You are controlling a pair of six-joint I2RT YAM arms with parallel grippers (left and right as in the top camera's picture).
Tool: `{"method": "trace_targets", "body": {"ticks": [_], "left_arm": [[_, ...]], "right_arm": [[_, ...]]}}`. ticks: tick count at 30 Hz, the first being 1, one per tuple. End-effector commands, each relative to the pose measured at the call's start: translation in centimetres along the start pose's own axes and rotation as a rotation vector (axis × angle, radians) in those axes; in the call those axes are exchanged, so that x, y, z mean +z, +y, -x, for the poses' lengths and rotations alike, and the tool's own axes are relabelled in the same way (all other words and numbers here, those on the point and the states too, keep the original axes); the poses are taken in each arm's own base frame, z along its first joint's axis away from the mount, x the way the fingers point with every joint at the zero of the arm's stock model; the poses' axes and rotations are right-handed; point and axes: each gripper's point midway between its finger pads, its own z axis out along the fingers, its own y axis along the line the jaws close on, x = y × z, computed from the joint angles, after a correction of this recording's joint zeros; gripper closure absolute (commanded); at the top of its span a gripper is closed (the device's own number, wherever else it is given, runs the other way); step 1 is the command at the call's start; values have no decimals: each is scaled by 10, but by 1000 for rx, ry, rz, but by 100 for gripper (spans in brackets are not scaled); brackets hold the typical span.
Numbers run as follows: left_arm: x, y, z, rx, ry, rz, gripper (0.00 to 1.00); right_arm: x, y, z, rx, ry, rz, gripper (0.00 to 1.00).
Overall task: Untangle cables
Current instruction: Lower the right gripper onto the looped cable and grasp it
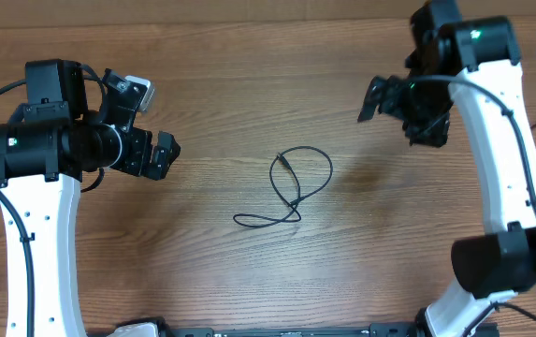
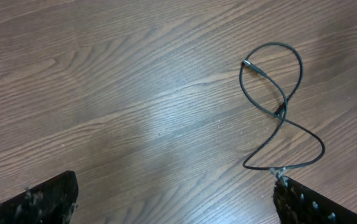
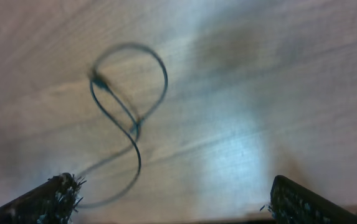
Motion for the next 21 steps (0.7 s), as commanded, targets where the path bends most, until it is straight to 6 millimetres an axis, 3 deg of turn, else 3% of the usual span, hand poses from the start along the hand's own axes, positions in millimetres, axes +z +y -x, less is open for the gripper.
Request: {"method": "trace_targets", "body": {"ticks": [1,10,21], "left_arm": [[-3,-1,2,10,-12,-9,1],[-3,-1,2,10,-12,-9,0],[-3,-1,2,10,-12,-9,0]], "right_arm": [[5,-3,-16,17,12,-41,2],[43,17,-54,28,86,-75,3],[103,69,-103,84,191,15,2]]}}
